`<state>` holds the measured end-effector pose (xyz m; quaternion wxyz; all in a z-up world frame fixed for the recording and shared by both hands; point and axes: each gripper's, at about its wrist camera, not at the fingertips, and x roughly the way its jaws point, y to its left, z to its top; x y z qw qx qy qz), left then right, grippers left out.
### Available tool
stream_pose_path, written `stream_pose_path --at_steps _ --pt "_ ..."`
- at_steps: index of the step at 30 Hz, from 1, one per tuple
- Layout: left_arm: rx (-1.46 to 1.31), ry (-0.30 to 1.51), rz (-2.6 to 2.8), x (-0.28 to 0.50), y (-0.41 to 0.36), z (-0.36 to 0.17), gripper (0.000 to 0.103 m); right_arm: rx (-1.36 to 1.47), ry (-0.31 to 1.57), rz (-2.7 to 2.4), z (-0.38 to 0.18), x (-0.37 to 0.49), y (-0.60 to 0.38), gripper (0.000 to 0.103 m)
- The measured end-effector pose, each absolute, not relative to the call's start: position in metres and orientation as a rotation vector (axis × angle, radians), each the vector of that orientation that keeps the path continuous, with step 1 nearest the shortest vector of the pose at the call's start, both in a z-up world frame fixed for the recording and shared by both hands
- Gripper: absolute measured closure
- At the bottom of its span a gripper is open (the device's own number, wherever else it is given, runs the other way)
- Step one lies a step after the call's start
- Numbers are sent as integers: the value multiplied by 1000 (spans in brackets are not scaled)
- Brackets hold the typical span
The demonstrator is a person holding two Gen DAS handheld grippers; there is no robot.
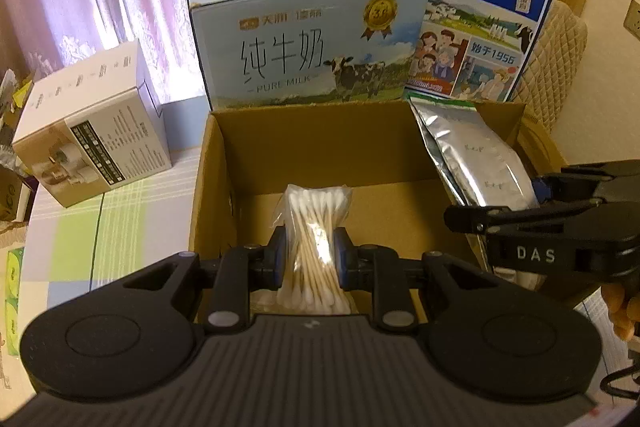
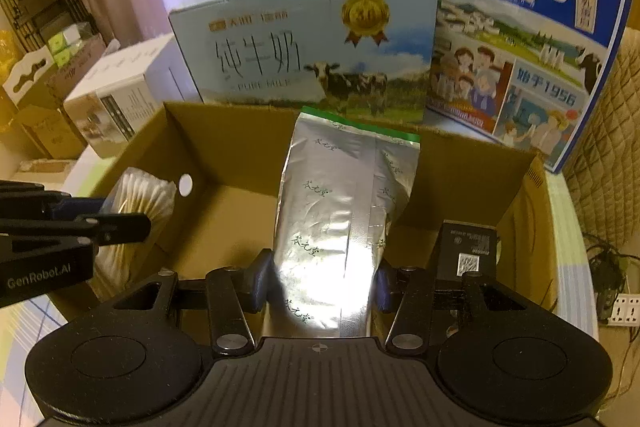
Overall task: Organize objects
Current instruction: 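Open the right tool to release the foil bag while the left tool releases the swabs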
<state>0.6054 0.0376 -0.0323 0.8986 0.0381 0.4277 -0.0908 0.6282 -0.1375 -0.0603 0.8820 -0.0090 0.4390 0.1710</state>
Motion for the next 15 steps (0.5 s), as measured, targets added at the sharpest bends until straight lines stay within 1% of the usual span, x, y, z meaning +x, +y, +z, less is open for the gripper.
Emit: stream_pose_path --at_steps 8,9,11,13,15 --pt "78 912 -187 612 37 -44 83 -36 937 331 -73 636 -138 57" --pt "78 915 -187 613 37 -46 83 -41 941 327 -74 637 -137 54" --pt "77 921 -189 613 36 -48 83 -65 935 296 -77 638 -136 38" --pt "76 926 -190 614 36 -50 83 -89 896 283 -76 636 -137 32" --pt "77 931 -189 614 36 -52 83 -83 901 294 -75 636 -139 31"
